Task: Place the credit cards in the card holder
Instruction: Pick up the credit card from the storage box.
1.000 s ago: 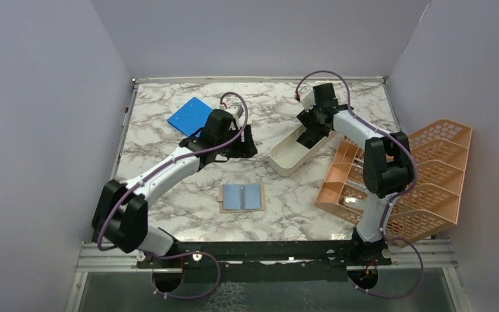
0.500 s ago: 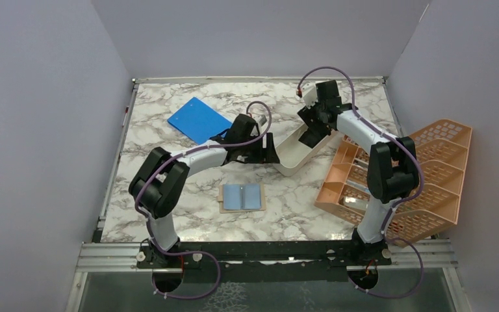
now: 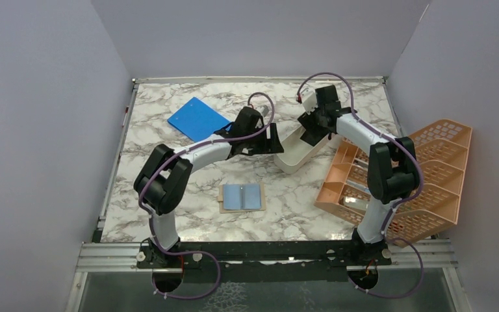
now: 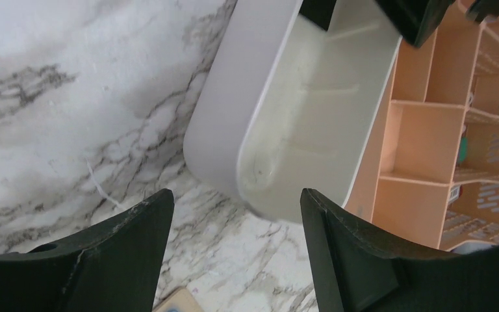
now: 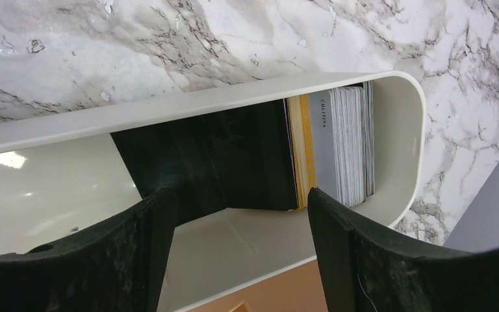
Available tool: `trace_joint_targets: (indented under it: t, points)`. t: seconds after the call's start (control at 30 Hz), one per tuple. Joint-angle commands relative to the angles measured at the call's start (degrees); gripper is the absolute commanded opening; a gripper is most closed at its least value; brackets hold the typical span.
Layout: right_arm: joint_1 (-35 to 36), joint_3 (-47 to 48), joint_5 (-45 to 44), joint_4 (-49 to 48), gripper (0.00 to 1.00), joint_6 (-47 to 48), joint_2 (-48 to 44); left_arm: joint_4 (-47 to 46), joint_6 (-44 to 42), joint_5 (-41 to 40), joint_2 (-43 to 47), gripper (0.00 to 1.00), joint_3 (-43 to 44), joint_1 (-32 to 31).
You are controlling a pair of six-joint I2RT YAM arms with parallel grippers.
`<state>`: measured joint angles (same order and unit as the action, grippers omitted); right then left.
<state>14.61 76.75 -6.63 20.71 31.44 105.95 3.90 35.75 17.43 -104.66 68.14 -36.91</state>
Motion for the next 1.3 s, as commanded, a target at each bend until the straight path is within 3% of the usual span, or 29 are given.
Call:
trace_joint_targets:
  t: [0.0,0.1,0.2,0.4,0.47,0.97,1.27]
  points:
    - [-0.2,0.5,1.4,0.5,0.78,-0.7,-3.0,0.0,0.4,-2.7,-3.7,0.75,5.2,-0.2]
    - [-0.3,0.1,1.1,0.2,0.78,-0.2,-3.1,-1.0,0.6,-1.8,-4.7,0.74,5.9,-0.3]
    - [-0.3,-0.1,1.1,-0.1,0.78,-0.3,-2.9,0.8,-0.5,-2.0,-6.1,0.67,6.8,-0.5]
    - [-0.4,-0.1,0.9,-0.1,0.78,-0.6,-2.7,5.8,-2.5,-3.4,-4.3,0.36,5.3,-0.5]
    - [-0.4,-0.2,0.8,-0.2,0.78,-0.5,-2.7,6.7,-3.2,-3.5,-2.2,0.31,3.9,-0.5]
    - [-0.3,-1.4,6.1,1.9,0.80,-1.4,-1.3,5.1,-2.2,-1.5,8.9,0.29,-8.7,-0.8]
    - [0.2,-4.4,9.6,0.7,0.80,-1.9,-1.6,3.9,-3.0,-0.3,9.0,0.29,-10.2,-0.9]
